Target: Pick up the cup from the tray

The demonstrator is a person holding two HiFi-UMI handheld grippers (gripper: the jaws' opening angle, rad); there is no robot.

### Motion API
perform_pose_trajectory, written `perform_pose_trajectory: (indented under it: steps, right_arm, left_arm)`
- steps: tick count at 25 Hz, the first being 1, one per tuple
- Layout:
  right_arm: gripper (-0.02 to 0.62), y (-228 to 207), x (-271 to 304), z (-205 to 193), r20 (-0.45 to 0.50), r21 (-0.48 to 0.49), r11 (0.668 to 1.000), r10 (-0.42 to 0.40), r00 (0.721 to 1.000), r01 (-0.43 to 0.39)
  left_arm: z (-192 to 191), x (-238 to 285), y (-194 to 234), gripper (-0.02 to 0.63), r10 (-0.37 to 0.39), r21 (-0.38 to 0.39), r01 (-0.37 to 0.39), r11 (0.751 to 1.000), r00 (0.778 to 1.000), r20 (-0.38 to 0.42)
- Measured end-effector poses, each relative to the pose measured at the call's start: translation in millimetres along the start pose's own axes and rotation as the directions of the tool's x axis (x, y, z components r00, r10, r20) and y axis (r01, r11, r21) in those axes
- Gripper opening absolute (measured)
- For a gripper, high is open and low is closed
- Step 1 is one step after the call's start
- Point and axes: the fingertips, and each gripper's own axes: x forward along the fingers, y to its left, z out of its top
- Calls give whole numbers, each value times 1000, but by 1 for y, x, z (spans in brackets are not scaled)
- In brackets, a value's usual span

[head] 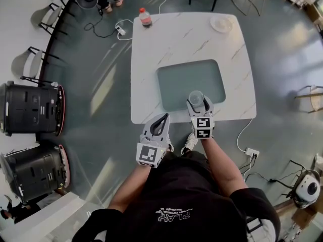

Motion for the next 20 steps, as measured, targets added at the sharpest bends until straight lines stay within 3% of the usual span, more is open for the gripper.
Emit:
perform_pose_trajectory:
  steps: [11,20]
  right_arm:
    - [296,0,-1,16,27,-34,999,2,1000,-1]
    - [296,4,-33,76,147,-46,999,11,989,-5]
  left_arm:
    - [-1,3,6,3,1,-3,-1,1000,1000,0]
    - [2,12,6,3,-22,10,22,1000,1000,0]
